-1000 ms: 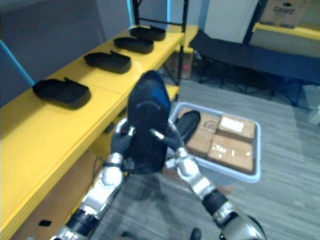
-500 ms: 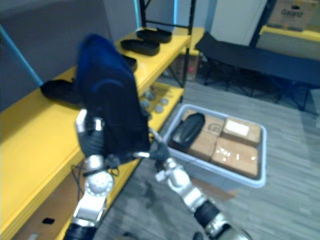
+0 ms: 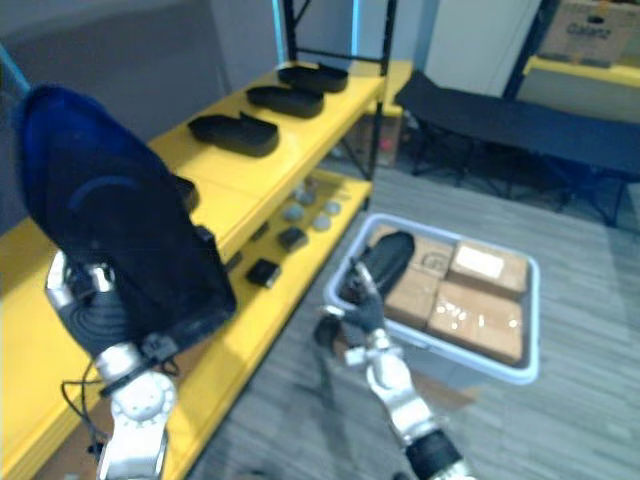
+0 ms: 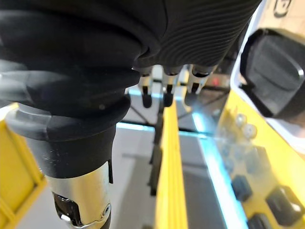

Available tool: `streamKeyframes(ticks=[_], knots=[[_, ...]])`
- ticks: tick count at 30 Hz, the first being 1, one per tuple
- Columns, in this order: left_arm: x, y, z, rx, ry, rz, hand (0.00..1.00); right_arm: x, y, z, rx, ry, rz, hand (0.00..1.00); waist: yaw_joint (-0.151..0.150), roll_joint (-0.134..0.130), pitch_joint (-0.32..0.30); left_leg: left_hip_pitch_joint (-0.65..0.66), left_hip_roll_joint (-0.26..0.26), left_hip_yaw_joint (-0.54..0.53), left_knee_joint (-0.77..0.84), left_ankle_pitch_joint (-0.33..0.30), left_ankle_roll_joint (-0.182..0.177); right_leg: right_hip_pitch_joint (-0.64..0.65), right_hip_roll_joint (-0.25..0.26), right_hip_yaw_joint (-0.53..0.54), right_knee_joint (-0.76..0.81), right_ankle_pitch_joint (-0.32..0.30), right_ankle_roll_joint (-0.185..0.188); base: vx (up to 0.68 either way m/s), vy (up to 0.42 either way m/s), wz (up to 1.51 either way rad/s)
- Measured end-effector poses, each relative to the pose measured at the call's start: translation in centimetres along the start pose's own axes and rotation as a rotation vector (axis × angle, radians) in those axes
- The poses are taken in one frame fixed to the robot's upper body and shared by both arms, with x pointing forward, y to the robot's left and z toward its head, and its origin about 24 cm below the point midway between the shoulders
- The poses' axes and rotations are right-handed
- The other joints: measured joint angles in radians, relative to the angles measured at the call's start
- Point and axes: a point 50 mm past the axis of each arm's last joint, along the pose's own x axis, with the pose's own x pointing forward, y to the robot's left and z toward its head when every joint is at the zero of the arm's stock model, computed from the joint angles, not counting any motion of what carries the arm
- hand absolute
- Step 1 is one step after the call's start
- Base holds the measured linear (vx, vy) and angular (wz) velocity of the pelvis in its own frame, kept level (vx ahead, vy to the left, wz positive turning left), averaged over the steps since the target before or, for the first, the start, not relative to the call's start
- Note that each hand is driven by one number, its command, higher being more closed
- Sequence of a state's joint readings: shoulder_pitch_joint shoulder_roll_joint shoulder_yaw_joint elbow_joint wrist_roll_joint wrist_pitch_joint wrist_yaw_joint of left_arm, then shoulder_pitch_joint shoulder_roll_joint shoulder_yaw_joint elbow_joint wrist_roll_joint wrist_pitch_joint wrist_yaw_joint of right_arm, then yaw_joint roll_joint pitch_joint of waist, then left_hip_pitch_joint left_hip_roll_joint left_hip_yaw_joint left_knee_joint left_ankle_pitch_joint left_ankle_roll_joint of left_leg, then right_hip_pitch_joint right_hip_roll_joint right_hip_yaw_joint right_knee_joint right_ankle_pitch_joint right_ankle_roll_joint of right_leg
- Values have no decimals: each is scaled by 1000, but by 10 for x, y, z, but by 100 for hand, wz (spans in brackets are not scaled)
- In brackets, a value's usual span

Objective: Walk over and take plastic housings, then place them on the shelf

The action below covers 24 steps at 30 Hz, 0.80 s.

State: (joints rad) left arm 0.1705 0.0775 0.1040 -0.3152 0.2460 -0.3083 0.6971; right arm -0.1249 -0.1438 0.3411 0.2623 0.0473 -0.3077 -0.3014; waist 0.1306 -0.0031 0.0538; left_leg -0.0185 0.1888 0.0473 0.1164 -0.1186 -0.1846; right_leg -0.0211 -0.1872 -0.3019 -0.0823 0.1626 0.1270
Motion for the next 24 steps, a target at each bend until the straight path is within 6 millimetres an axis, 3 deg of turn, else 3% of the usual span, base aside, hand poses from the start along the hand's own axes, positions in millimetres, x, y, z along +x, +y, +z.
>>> streamKeyframes(ticks=[9, 16, 20, 24], knots=[[-6, -1, -1, -292, 95, -131, 100, -21, -46, 2, 189, 0, -152, 0, -16, -4, -4, 5, 0, 26, 0, -5, -4, -13, 0, 22, 1, 7, 9, 23, -9, -7], [-6, 0, -2, -304, 116, -72, 100, -19, -39, 18, 335, -94, 66, 0, -24, -2, -6, 16, 0, 18, 5, -12, 6, 8, -2, 2, 0, 7, 10, -2, -1, 4], [2, 14, -2, -204, 84, 2, 100, -6, -20, 24, 376, -113, 162, 0, 14, 1, -13, -19, -4, -45, 25, -11, 6, 37, -4, -80, 0, 2, 6, -26, -14, 45], [8, 52, -6, -81, 73, 133, 100, 6, 13, 17, 394, -54, 258, 0, 92, 5, -16, -39, -23, -168, 30, -1, 4, 111, -10, -197, 0, -23, 20, -5, -20, 83]])
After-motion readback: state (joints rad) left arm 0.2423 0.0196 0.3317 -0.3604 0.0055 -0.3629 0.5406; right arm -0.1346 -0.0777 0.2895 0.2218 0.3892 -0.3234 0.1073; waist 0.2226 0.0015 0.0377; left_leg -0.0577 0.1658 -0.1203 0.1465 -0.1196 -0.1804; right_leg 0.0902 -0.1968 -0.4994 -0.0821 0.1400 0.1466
